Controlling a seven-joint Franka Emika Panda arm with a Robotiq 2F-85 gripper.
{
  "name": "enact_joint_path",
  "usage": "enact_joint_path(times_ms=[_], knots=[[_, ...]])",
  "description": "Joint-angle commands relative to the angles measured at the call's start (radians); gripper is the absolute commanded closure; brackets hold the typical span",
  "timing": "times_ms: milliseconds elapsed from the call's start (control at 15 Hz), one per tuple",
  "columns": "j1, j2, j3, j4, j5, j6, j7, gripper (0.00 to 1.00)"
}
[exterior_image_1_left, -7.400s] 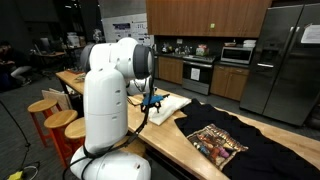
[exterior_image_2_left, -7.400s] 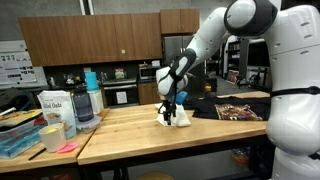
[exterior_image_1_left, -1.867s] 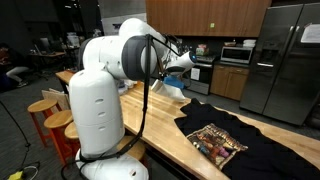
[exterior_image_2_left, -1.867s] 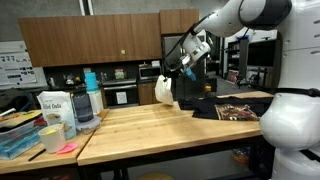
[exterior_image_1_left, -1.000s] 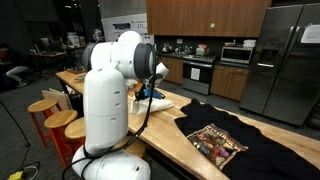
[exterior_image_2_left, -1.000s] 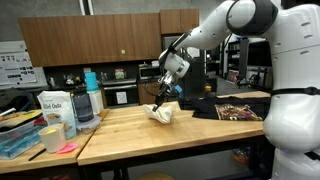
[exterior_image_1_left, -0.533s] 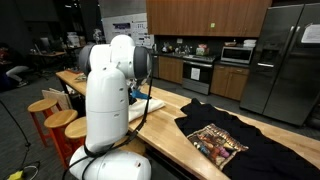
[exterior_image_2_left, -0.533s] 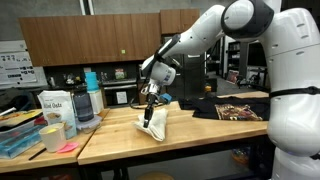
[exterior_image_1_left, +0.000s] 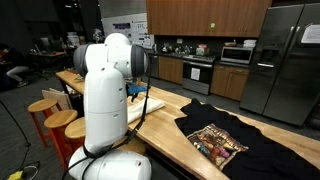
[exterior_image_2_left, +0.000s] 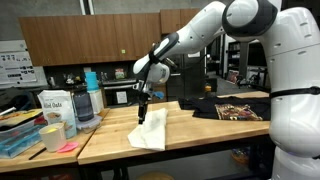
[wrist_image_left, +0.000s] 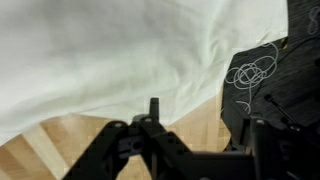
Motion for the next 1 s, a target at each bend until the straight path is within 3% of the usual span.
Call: enact_joint_path(times_ms=[0, 267, 467, 933], knots=[[-0.007, -0.070, -0.013, -0.059, -0.152, 0.123, 0.059, 0.02], [-0.027, -0.048, -0.068, -0.062, -0.384, 0.227, 0.184, 0.00], [-0.073, 0.006, -0.090, -0.022, -0.429, 0.247, 0.188, 0.00], [-0.230, 0.129, -0.011, 0.044, -0.136, 0.321, -0.111, 0.00]])
